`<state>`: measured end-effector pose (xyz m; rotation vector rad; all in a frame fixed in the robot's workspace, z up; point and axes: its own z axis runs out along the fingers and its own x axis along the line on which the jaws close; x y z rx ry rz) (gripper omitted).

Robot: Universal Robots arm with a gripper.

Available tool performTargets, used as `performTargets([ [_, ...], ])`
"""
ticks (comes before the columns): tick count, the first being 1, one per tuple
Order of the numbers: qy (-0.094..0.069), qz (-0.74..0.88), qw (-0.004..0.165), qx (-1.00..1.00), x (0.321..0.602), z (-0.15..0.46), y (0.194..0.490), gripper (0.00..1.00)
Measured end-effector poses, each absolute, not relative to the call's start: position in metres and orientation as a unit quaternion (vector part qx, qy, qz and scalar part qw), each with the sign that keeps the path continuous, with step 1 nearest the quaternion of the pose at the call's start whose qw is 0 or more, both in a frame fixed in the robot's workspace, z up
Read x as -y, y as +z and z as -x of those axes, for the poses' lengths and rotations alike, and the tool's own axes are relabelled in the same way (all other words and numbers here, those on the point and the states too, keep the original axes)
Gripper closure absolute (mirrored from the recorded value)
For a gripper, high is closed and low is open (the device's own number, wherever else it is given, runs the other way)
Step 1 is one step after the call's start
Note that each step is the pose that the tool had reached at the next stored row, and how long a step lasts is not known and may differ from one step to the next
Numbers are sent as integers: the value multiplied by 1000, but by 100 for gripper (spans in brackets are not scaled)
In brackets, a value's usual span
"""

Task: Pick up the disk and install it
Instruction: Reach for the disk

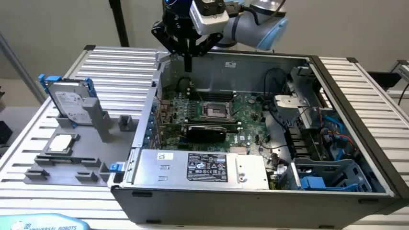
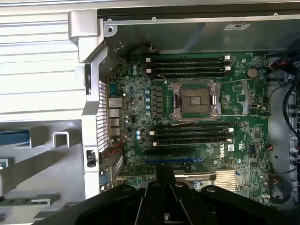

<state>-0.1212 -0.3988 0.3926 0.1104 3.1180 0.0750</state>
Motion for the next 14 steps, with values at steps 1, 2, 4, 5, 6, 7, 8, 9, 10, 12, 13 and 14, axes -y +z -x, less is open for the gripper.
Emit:
performTargets([
  [1, 24, -35, 10, -999, 399, 121, 393, 89],
  [2, 24, -35, 10, -999, 399, 121, 393, 89],
  [4, 24, -35, 10, -999, 399, 121, 393, 89],
  [5, 24, -35, 10, -999, 399, 121, 393, 89],
  [6, 24, -35, 10, -999, 399, 121, 393, 89],
  [7, 24, -35, 10, -999, 399, 121, 393, 89],
  [8, 24, -35, 10, -999, 399, 121, 393, 89],
  [9, 24, -35, 10, -999, 399, 121, 393, 89],
  [10, 24, -35, 10, -999, 399, 121, 393, 89],
  [12, 24, -35, 10, -999, 399, 121, 393, 89],
  [13, 24, -35, 10, -999, 399, 121, 393, 89],
  [14, 24, -35, 10, -999, 399, 121, 393, 89],
])
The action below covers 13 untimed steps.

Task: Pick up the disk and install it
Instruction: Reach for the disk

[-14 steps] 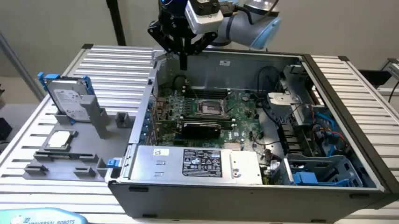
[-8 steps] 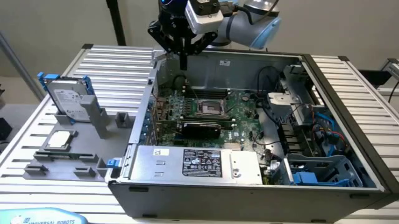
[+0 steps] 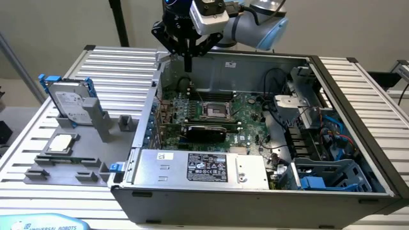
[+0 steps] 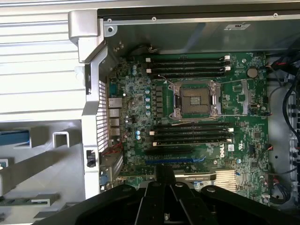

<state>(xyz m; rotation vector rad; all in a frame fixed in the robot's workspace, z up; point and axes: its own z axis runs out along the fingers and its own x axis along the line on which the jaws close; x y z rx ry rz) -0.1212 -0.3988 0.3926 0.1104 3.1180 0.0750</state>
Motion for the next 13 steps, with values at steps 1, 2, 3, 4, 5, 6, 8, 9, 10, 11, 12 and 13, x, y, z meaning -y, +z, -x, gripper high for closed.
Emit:
performTargets([
  [1, 24, -35, 10, -999, 399, 121, 393, 89],
  [2, 24, -35, 10, -999, 399, 121, 393, 89],
  [3, 24, -35, 10, -999, 399, 121, 393, 89],
  [4, 24, -35, 10, -999, 399, 121, 393, 89],
  [5, 24, -35, 10, -999, 399, 121, 393, 89],
  [6, 24, -35, 10, -999, 399, 121, 393, 89],
  [8, 24, -35, 10, -999, 399, 122, 393, 89],
  [9, 24, -35, 10, -999, 399, 124, 393, 89],
  [10, 24, -35, 10, -999, 399, 127, 393, 89],
  [11, 24, -36, 10, -999, 399, 131, 393, 89],
  [12, 24, -36, 10, -999, 399, 135, 393, 89],
  [13, 24, -36, 10, -999, 399, 139, 393, 89],
])
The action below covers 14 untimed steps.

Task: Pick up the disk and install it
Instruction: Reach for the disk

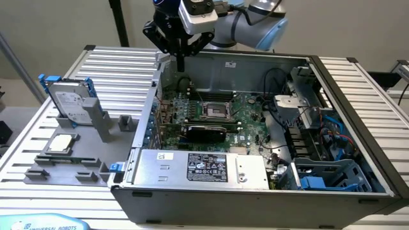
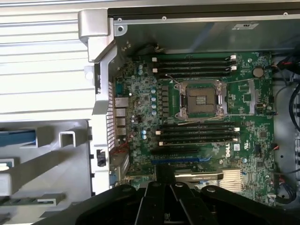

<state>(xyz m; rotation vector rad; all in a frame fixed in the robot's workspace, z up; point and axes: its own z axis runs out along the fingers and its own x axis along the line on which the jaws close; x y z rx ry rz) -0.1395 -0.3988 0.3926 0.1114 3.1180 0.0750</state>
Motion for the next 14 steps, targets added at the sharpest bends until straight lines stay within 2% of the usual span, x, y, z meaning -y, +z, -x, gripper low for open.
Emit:
performTargets([
  [14, 24, -36, 10, -999, 399, 203, 392, 89],
])
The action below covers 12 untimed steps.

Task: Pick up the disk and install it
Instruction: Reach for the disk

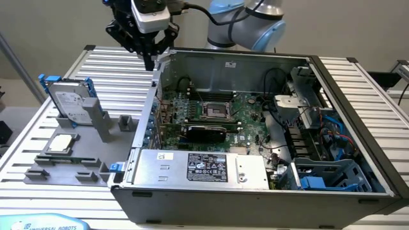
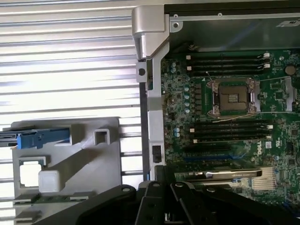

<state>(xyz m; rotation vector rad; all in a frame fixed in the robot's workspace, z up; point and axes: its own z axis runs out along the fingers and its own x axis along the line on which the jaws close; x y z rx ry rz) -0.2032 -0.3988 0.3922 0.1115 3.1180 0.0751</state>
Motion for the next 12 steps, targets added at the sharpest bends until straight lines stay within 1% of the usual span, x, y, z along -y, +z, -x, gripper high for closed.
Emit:
performTargets([
  [12, 24, -36, 10, -999, 398, 258, 390, 89],
])
